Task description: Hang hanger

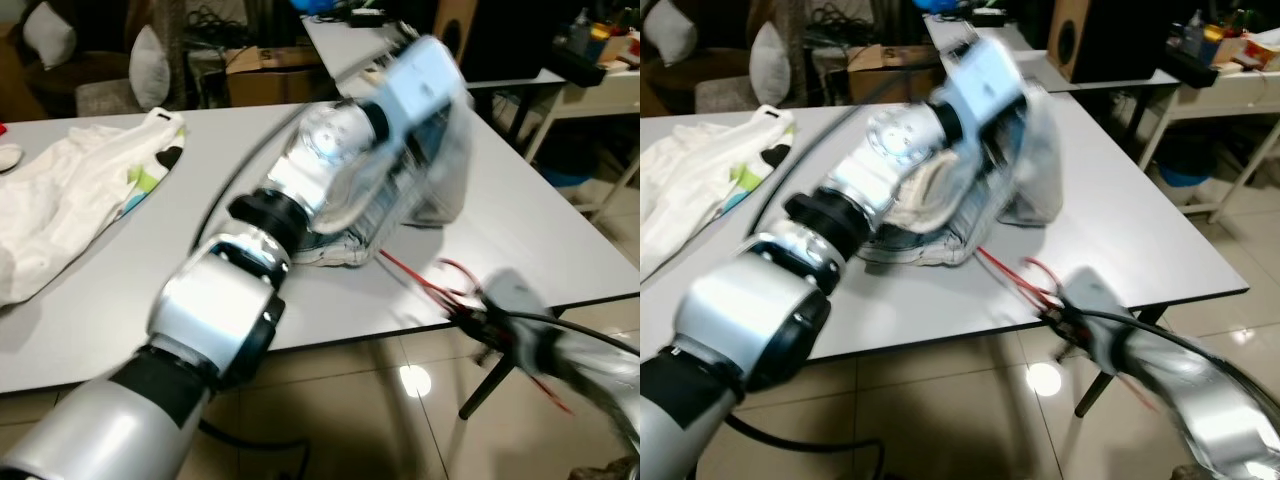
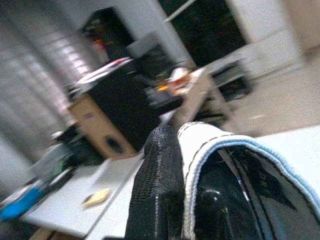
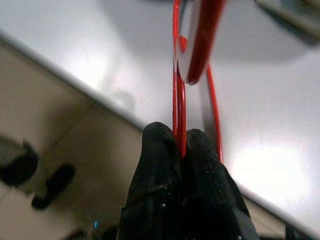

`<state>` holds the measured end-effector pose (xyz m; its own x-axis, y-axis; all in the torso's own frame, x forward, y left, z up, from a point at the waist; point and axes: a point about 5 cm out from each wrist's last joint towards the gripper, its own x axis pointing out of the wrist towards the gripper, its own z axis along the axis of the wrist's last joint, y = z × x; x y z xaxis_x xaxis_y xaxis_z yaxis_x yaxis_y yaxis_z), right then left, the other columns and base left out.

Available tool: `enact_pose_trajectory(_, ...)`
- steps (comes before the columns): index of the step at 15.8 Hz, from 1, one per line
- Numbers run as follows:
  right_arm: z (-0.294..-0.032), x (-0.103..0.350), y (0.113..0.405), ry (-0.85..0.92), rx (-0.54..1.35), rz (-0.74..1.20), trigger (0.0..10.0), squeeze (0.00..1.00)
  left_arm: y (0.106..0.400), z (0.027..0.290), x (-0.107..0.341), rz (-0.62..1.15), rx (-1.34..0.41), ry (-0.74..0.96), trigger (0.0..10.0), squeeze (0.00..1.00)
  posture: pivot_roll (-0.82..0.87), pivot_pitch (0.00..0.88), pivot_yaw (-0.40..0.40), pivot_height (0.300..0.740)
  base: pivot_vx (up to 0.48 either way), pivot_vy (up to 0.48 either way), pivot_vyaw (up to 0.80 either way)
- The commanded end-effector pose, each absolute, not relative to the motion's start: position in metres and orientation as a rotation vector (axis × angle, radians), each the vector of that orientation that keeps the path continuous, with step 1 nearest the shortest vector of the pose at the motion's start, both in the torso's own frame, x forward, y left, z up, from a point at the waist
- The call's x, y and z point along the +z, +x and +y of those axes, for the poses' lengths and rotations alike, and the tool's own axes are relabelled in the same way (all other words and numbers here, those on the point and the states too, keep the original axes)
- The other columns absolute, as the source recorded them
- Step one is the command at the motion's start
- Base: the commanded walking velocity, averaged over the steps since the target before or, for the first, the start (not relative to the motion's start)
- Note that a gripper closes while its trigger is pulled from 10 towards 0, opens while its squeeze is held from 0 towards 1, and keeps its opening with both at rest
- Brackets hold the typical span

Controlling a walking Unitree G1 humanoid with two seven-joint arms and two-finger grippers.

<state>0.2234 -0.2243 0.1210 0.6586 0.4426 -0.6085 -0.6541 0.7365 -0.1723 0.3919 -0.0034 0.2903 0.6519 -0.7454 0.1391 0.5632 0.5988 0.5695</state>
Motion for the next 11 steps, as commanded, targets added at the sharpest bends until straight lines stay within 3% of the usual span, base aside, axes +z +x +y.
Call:
enact_pose_trajectory(1, -0.231, 0.126, 0.213, -0.415, 0.674, 0.611, 10.0, 0.0, 0.401, 0.012, 0.303, -0.391, -0.652, 0.516, 10.0, 0.0, -0.14, 0.0, 0.063, 0.74, 0.0, 0.0, 0.0)
enact_pose_trajectory(3, -0.256, 0.148, 0.193, -0.463, 0.684, 0.646, 10.0, 0.0, 0.411, 0.036, 0.302, -0.355, -0.501, 0.551, 10.0, 0.0, -0.15, 0.0, 0.069, 0.74, 0.0, 0.0, 0.0)
enact_pose_trajectory(6, -0.274, 0.169, 0.184, -0.504, 0.637, 0.65, 10.0, 0.0, 0.411, 0.035, 0.297, -0.344, -0.503, 0.547, 10.0, 0.0, -0.15, 0.0, 0.065, 0.74, 0.0, 0.0, 0.0)
enact_pose_trajectory(8, -0.309, 0.197, 0.179, -0.618, 0.463, 0.696, 10.0, 0.0, 0.407, 0.023, 0.28, -0.28, -0.589, 0.478, 10.0, 0.0, -0.15, 0.0, 0.068, 0.74, 0.0, 0.0, 0.0)
enact_pose_trajectory(10, -0.339, 0.216, 0.181, -0.695, 0.232, 0.735, 10.0, 0.0, 0.392, -0.007, 0.267, -0.251, -0.832, 0.387, 10.0, 0.0, -0.15, 0.0, 0.067, 0.74, 0.0, 0.0, 0.0)
enact_pose_trajectory(11, -0.351, 0.223, 0.182, -0.725, 0.128, 0.745, 10.0, 0.0, 0.385, -0.019, 0.262, -0.243, -0.924, 0.368, 10.0, 1.0, -0.15, 0.0, 0.066, 0.74, 0.0, 0.0, 0.0)
